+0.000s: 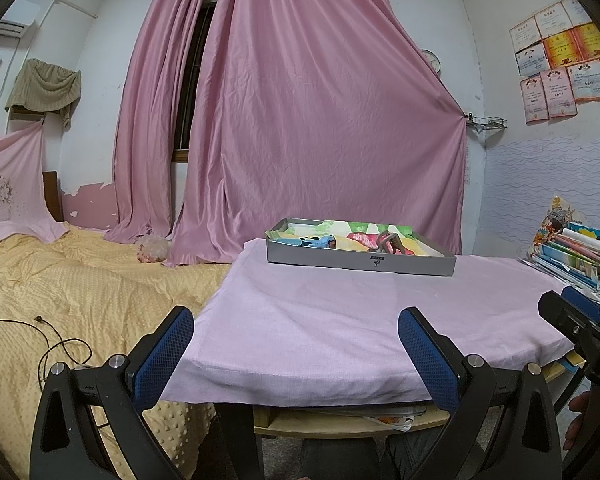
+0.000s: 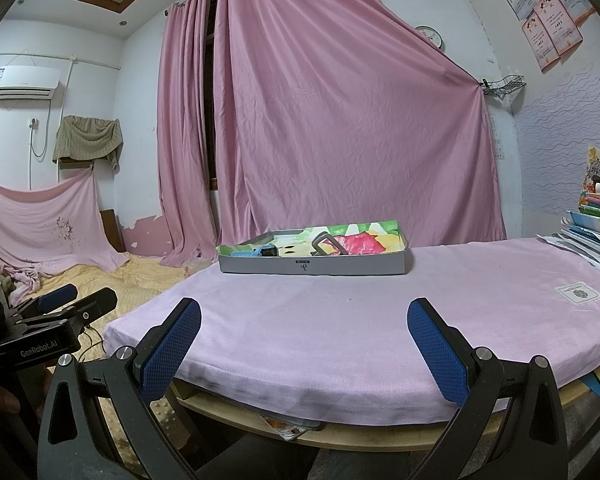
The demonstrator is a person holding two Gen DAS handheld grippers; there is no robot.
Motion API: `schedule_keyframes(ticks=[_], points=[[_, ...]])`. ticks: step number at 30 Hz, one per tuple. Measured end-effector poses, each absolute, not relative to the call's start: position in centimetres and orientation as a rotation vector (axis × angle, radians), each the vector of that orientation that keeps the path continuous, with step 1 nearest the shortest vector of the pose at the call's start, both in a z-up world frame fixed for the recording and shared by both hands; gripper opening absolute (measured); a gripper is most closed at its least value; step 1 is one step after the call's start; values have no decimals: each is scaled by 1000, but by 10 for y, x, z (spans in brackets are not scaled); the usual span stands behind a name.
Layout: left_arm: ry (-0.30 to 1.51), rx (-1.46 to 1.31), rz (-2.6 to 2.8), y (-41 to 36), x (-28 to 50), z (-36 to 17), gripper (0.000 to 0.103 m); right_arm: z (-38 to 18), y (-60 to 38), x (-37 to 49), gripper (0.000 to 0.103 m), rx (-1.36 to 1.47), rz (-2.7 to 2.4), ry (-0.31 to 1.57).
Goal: Organize jewelry
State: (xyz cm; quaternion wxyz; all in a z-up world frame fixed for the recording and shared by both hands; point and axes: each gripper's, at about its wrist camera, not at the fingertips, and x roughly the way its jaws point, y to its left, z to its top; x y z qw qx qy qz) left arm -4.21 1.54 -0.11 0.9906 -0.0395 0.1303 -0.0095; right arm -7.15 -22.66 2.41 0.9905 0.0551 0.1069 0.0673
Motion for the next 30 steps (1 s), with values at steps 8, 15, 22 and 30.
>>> schedule_keyframes(ticks=[8,15,22,30], points=[[265,-80,-18,15,-42,-1,103,24,-226,-72,102,111,136,215],[279,-66,0,15,-38,-3,103,22,-224,-71,102,112,138,221],[292,-64,5,15,-33,-5,103,21,-226,-66,102,117,139,231],[310,-62,1,14,-26,-8,103,18,-224,-60,102,122,140,248]])
